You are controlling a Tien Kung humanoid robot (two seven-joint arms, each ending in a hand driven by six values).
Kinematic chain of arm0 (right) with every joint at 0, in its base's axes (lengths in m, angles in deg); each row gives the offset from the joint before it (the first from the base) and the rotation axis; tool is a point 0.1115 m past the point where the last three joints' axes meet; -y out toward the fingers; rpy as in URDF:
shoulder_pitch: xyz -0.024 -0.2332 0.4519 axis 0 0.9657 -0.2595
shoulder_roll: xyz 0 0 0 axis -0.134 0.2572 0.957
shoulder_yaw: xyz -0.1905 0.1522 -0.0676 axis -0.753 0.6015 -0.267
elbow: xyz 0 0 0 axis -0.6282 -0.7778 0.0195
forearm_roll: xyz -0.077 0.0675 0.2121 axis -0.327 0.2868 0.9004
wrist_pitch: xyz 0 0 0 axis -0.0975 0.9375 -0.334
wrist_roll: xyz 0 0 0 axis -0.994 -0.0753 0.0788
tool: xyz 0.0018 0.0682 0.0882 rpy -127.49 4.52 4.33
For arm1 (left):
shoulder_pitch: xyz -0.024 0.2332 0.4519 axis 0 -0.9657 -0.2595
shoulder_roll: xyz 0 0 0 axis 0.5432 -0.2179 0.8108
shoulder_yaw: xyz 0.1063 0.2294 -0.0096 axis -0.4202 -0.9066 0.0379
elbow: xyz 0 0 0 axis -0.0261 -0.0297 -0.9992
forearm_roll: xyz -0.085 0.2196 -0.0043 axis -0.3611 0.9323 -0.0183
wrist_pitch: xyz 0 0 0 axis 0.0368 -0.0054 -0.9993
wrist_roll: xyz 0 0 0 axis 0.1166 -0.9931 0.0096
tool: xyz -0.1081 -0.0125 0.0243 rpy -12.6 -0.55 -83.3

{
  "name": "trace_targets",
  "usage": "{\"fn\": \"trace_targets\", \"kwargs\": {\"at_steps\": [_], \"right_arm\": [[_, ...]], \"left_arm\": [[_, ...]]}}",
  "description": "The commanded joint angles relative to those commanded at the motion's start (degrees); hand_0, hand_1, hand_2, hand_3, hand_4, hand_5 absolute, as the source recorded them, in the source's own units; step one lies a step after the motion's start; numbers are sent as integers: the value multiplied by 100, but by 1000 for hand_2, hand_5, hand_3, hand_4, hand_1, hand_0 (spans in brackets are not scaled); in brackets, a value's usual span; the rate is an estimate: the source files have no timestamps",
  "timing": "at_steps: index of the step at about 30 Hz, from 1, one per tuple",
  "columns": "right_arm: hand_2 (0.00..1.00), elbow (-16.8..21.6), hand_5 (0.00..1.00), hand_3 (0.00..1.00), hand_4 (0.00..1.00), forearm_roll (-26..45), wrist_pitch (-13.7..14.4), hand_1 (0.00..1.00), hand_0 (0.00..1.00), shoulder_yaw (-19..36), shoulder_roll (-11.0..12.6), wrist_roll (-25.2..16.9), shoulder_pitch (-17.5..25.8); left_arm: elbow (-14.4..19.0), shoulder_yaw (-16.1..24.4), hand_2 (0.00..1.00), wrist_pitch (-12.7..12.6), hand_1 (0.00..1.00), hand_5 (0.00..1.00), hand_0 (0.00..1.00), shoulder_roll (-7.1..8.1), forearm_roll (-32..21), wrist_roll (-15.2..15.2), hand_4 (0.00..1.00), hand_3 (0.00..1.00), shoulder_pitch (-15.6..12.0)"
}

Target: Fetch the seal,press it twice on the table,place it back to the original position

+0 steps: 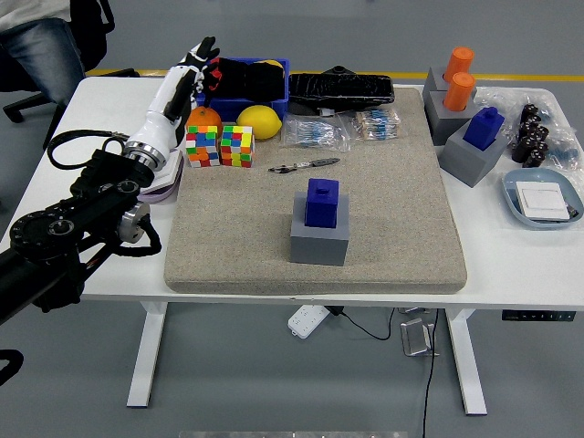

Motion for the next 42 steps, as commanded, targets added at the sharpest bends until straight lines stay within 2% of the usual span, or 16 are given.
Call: {"fn": "trace_targets", "kwargs": {"at_steps": [2, 3, 8, 9, 12, 19, 34, 42], "right_arm": [[753, -5, 552, 774, 892, -5, -1, 753, 903, 0, 6, 1, -2], [753, -7, 552, 775, 892, -6, -1, 753, 903, 1, 9, 1, -3], [753, -16, 552, 775, 892, -15, 0, 753, 903, 0, 6, 2, -12], [752, -21, 553, 774, 892, -18, 4, 753, 903, 7, 3, 1, -15], [752, -29, 553, 774, 892, -19, 2, 753, 903, -16, 4, 4, -22], [752, -34, 554, 774, 892, -17, 14, 753, 903, -15, 21, 9, -38], [754, -31, 554, 770, 891, -39, 25, 753, 903, -9, 37, 24, -45], [756, -36, 555, 771, 890, -42, 23, 753, 903, 29, 15, 31, -27]], "left_arm": [[-115, 149, 998, -44, 998, 956, 998, 115, 114, 31, 998, 998, -53], [-184, 220, 974, -78, 992, 662, 976, 178, 139, 36, 973, 979, -79], [-484, 380, 974, -110, 992, 662, 976, 373, 144, 59, 973, 979, -161], [-561, 384, 949, -110, 973, 616, 965, 408, 110, 50, 958, 945, -171], [-764, 415, 949, -117, 973, 616, 965, 489, 66, 68, 958, 945, -215], [-874, 649, 941, -119, 963, 602, 961, 623, 96, 133, 951, 939, -327], [-831, 978, 935, -147, 956, 592, 954, 672, 243, 170, 934, 936, -375], [-784, 1006, 936, -153, 957, 596, 954, 656, 270, 182, 934, 936, -369]]}}
